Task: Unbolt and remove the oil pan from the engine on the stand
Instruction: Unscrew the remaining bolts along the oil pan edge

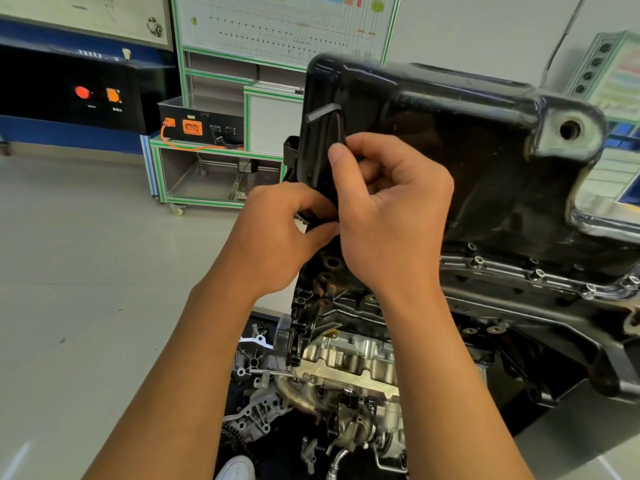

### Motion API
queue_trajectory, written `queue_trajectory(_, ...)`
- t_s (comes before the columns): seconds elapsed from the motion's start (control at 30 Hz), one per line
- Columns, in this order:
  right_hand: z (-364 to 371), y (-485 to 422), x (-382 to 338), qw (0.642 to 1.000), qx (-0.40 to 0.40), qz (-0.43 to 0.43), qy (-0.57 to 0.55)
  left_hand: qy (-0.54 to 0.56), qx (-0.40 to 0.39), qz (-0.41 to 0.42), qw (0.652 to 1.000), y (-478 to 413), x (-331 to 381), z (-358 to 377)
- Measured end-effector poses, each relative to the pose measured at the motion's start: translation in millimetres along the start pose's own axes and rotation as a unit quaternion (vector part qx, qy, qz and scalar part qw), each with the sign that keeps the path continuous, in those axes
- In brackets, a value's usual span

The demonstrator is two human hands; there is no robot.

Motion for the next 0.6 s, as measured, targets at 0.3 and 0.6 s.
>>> queue_trajectory(0.3, -41.8, -4.8, 7.4, 0.984, 0.134, 0.046, -0.112, 0.218, 0.194, -0.058, 0.955, 13.9, -8.9, -7.8)
queue_trajectory(0.6, -51.5, 15.8, 21.2, 0.997, 0.014, 0.067, -0.035, 0.457, 0.212, -0.253, 0.826, 34.8, -19.6, -3.7)
Point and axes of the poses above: each hand's wrist, its own y-axis away from the middle knuckle, its own z-axis out of the palm, x = y × z, the point moved 6 cm from there along -y, towards the middle knuckle, and after that the axes turned 10 degrees about y, right-handed, at the moved point
